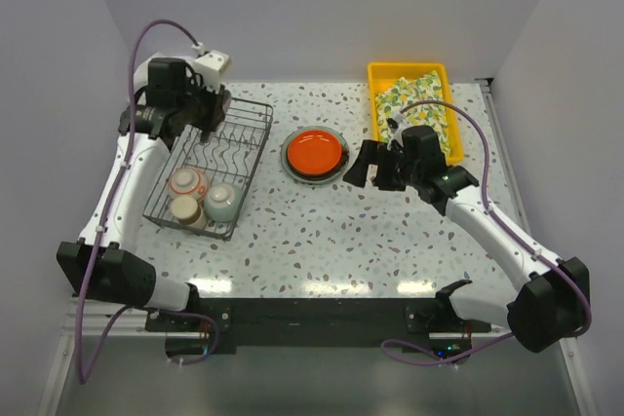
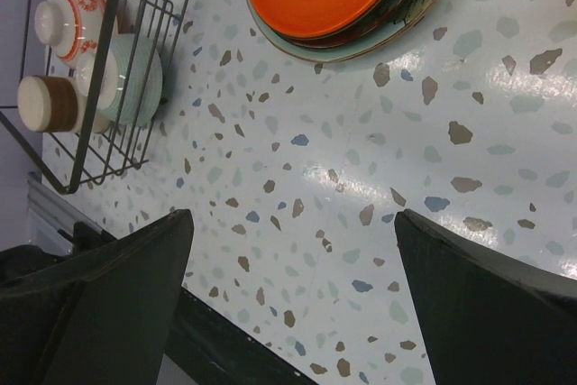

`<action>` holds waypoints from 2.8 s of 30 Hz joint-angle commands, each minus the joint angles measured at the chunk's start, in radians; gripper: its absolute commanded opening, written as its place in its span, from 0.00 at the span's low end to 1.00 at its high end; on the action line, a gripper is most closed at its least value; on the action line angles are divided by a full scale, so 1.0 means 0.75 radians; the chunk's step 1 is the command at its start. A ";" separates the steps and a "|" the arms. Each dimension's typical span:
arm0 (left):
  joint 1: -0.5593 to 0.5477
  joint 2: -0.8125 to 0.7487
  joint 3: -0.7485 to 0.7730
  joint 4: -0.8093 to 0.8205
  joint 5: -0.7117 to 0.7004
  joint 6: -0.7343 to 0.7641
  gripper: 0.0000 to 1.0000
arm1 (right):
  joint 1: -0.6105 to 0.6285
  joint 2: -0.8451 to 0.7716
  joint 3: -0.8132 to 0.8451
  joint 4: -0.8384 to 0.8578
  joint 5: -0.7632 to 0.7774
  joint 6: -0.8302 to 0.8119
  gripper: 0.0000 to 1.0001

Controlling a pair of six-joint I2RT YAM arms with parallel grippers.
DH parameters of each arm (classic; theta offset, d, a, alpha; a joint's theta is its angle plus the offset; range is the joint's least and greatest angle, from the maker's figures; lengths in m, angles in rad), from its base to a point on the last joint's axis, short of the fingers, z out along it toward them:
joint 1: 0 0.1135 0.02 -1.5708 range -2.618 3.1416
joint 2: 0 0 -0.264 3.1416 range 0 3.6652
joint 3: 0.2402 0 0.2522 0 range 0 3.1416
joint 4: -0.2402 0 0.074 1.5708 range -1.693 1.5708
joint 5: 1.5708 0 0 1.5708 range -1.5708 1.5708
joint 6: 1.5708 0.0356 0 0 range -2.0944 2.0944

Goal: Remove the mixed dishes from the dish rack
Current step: Pick up the plate from the dish rack, then place the plate at the center of the board.

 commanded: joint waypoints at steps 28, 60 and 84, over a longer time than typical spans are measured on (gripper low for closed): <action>-1.322 -0.256 -0.756 0.857 -0.879 0.558 0.00 | 0.000 0.118 0.192 0.125 -0.212 0.453 0.94; -1.400 -0.069 -0.754 1.065 -0.928 0.464 0.00 | 0.006 0.292 0.145 0.070 -0.429 0.455 0.30; -1.101 -0.431 -0.763 0.704 -0.650 -0.067 1.00 | -0.075 0.533 0.247 0.395 -0.276 0.463 0.00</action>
